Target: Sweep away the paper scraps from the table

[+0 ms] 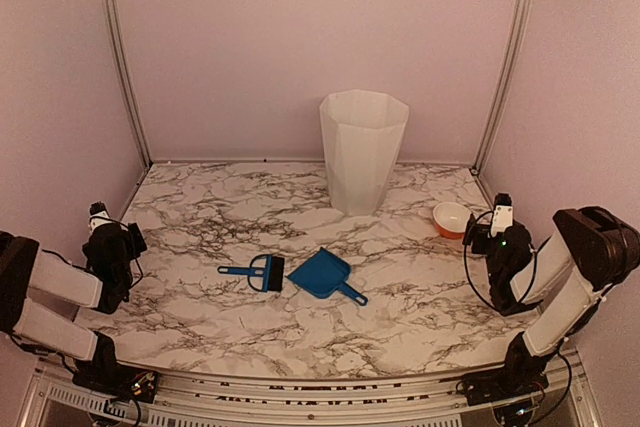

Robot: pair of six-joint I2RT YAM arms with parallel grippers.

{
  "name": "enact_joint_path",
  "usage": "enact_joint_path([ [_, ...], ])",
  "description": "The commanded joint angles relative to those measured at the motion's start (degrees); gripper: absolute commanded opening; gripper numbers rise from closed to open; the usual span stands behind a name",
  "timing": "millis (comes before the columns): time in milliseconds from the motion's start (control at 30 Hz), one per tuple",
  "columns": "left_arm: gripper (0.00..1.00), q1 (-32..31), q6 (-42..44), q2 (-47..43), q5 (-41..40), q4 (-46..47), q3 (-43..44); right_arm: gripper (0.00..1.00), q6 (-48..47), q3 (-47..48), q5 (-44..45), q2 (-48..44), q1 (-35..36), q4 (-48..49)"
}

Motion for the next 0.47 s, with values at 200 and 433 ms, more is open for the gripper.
enact_joint_path([
  [200, 0.99, 2.6, 6.54, 13.51, 12.7, 20.66, 3.65, 1.0, -0.02, 1.58, -0.33, 0.21, -0.46, 3.11],
  [433, 0.99, 2.67, 6.74, 13.86, 12.91, 20.48, 3.89, 1.0, 0.07, 1.84, -0.43, 0.26, -0.5, 2.72],
])
